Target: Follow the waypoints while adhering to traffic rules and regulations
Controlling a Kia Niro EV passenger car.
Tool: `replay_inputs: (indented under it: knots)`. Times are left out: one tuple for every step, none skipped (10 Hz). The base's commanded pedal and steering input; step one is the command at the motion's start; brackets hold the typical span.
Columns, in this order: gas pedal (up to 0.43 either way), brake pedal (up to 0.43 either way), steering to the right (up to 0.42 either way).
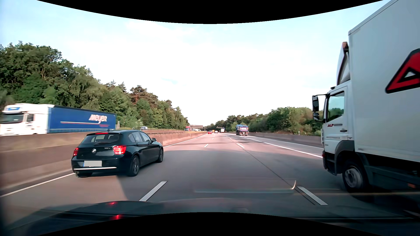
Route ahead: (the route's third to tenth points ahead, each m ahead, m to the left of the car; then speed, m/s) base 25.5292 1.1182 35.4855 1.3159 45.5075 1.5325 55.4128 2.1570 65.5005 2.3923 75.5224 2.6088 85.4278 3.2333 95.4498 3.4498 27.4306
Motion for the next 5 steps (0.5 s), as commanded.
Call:
replay_inputs:
  knots:
    - [0.169,0.000,-0.004]
    - [0.169,0.000,-0.004]
    - [0.169,0.000,-0.004]
    - [0.169,0.000,-0.004]
    - [0.169,0.000,-0.004]
